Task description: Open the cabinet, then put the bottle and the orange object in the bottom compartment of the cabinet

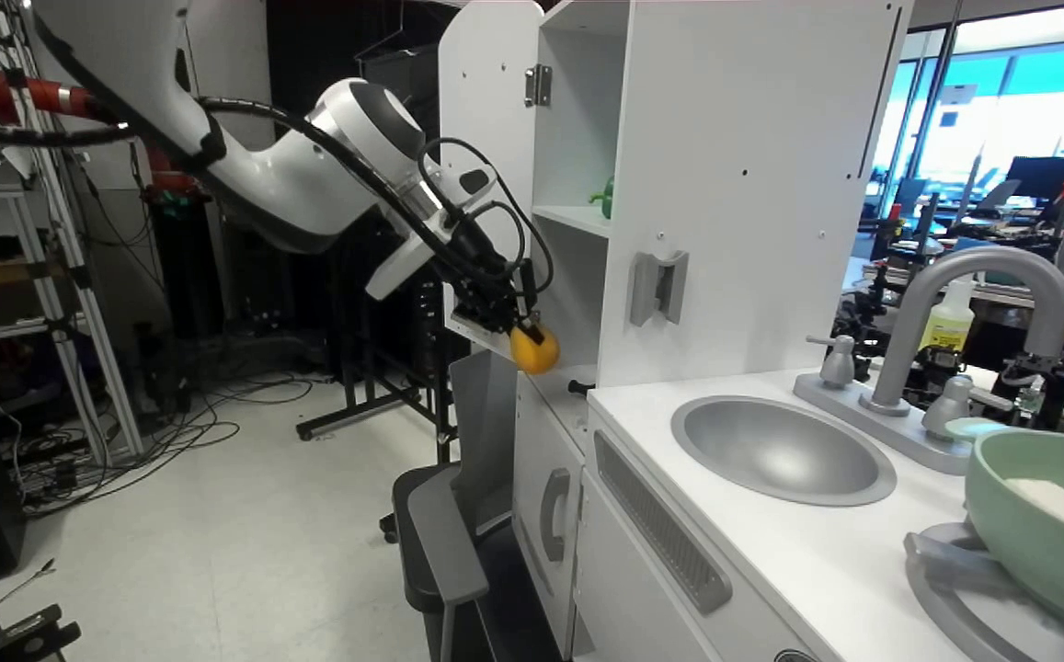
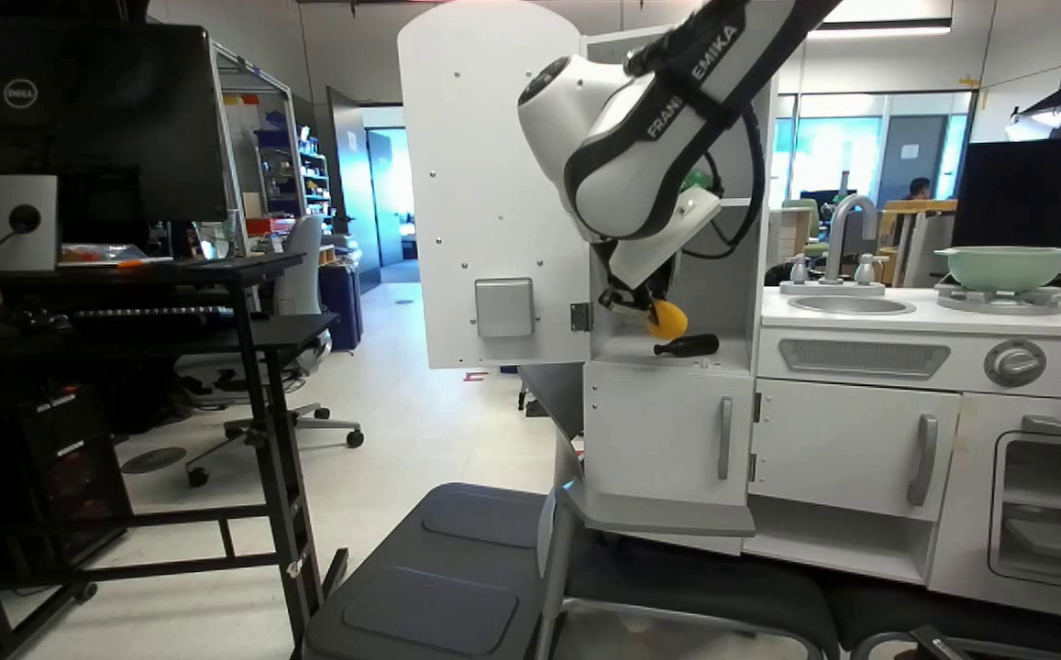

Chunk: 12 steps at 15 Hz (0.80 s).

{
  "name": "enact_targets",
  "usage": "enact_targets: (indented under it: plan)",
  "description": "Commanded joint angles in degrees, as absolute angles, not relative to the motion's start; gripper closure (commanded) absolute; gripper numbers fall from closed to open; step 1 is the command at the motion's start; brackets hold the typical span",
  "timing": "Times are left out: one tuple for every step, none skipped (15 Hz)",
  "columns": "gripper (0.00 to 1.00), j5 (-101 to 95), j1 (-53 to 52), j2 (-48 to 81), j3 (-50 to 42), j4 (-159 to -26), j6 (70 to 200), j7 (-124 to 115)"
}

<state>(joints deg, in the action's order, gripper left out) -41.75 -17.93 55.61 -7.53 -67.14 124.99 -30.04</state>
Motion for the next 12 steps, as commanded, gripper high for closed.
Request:
enact_targets:
  plan:
    - [0.96, -42.6, -20.0, 64.7, -11.4, -55.5, 124.1, -33.5]
    - [0.96, -42.5, -20.5, 66.3, -12.2, -53.2, 123.4, -34.0]
    - [0.96, -42.7, -20.6, 68.1, -13.1, -51.3, 123.9, -35.1]
    - [0.96, -42.6, -20.6, 69.7, -13.9, -49.3, 123.9, -35.8]
    - [0.96, -42.5, -20.6, 71.1, -14.7, -47.0, 123.4, -36.4]
    - [0.96, -42.4, -20.3, 72.7, -15.5, -45.1, 123.6, -37.0]
    - [0.96, -42.3, -20.0, 73.9, -16.2, -43.3, 123.6, -37.5]
    - [0.96, -42.1, -19.6, 75.1, -16.9, -41.3, 123.2, -37.7]
    - [0.96, -42.0, -19.2, 76.2, -17.6, -39.8, 123.0, -38.1]
    - [0.96, -41.8, -18.6, 77.3, -18.2, -38.2, 122.8, -38.2]
    - [0.96, -41.7, -18.2, 78.2, -18.7, -36.7, 122.4, -38.2]
    - [0.96, -41.9, -17.6, 78.7, -19.2, -36.1, 122.6, -38.5]
